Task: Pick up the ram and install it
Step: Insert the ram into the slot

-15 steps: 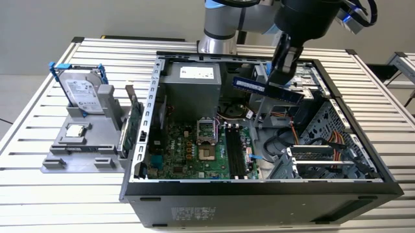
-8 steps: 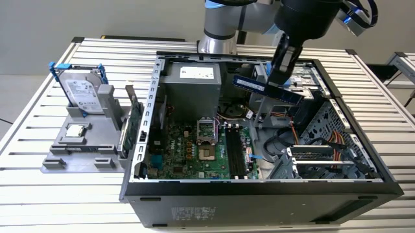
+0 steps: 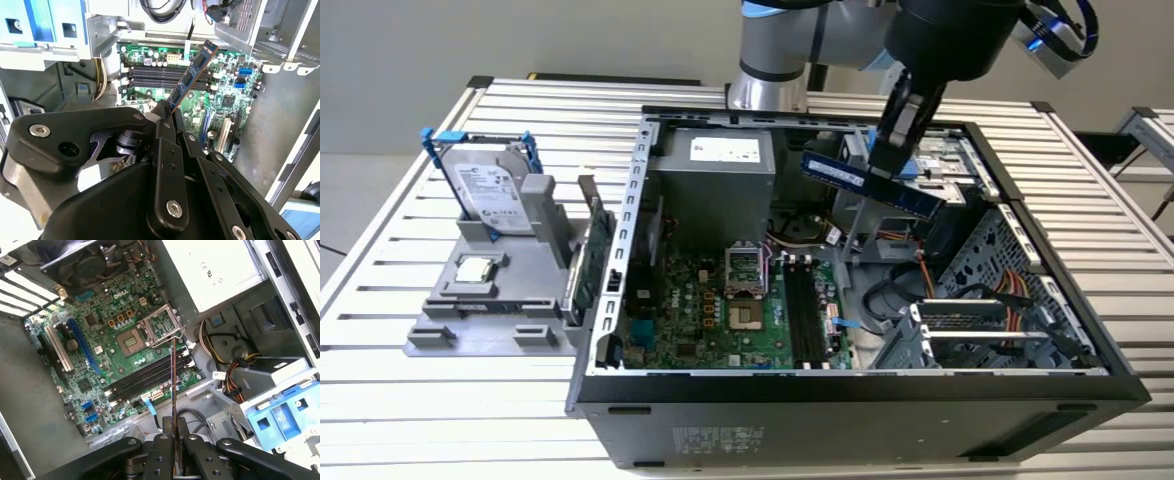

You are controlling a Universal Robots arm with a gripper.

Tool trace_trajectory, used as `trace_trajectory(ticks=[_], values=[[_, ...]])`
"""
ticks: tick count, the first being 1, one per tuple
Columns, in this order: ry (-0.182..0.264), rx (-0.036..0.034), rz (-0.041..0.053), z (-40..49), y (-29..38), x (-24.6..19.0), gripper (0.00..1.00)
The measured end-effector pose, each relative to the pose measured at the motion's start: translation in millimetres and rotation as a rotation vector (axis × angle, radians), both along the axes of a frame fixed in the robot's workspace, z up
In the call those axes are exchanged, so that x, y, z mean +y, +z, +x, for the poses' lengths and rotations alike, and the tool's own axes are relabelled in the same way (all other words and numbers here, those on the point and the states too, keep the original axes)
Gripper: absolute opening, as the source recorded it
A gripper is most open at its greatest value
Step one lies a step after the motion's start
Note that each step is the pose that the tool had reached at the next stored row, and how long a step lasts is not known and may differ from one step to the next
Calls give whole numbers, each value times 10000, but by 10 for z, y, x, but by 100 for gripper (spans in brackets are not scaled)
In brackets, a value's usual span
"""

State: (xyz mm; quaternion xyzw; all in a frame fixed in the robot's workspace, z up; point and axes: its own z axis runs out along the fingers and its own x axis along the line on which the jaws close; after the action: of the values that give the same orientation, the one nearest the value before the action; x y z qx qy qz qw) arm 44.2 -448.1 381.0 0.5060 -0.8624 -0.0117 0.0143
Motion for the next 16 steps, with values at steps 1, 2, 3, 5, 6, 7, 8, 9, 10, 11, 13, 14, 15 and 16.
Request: trace_trajectory(ticks=[1,2,3,5,6,7,8,9,10,11,13,14,15,16], values=[[-89,0,0,0,0,0,0],[-183,0,0,0,0,0,0],[-268,0,0,0,0,0,0],[-446,0,0,0,0,0,0],[-535,0,0,0,0,0,0],[-627,0,0,0,0,0,0],[-715,0,0,0,0,0,0],[-807,0,0,0,0,0,0],[-891,0,0,0,0,0,0],[-977,0,-1,0,0,0,0],[-1156,0,0,0,0,0,0],[-1245,0,0,0,0,0,0],[-1332,0,0,0,0,0,0],[-1421,0,0,0,0,0,0]])
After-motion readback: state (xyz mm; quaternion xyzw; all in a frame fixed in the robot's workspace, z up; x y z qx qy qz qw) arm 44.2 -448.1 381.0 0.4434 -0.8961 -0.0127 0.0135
